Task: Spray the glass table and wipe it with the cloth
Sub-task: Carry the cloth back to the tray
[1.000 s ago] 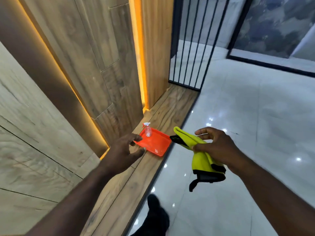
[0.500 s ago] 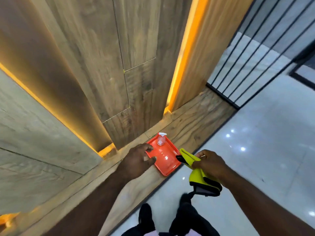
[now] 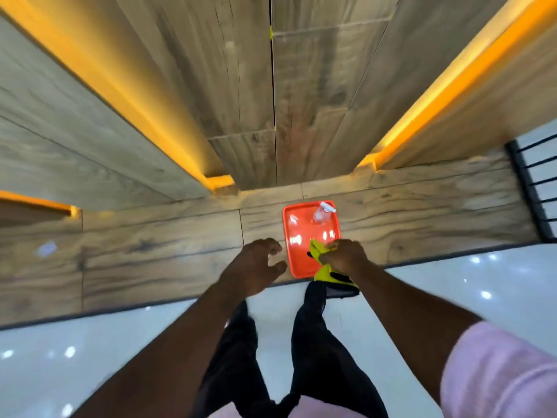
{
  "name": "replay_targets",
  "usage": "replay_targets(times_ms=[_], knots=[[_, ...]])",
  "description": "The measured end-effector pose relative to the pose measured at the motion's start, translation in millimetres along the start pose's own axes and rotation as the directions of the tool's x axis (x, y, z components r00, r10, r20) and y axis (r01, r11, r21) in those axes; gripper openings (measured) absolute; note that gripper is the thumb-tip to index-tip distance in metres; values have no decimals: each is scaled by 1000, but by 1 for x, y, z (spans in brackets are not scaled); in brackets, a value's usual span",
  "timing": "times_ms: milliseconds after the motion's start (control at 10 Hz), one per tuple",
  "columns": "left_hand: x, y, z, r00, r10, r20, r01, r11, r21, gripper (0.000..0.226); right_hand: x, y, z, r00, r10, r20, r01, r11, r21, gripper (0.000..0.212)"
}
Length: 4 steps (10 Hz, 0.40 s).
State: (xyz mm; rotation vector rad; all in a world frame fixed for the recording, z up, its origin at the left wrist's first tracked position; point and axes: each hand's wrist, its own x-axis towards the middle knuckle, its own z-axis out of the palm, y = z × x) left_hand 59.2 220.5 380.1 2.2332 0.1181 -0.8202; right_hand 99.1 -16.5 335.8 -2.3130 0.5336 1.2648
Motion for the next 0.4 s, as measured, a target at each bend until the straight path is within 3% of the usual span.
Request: replay_targets(times_ms=[200,300,400], knots=[[11,12,19,997,-71,3,71,997,-7,39,53,17,7,985,-143,-91,135,987,-90,52],[8,4,28,995,-101,12,101,995,-2,36,58,20,9,945,-287,-159,262,952,-157,39],[8,-5,32,993,-115,8,115,993,-10,35,64,21,16,928,-301,-219,279,952,-129,31]])
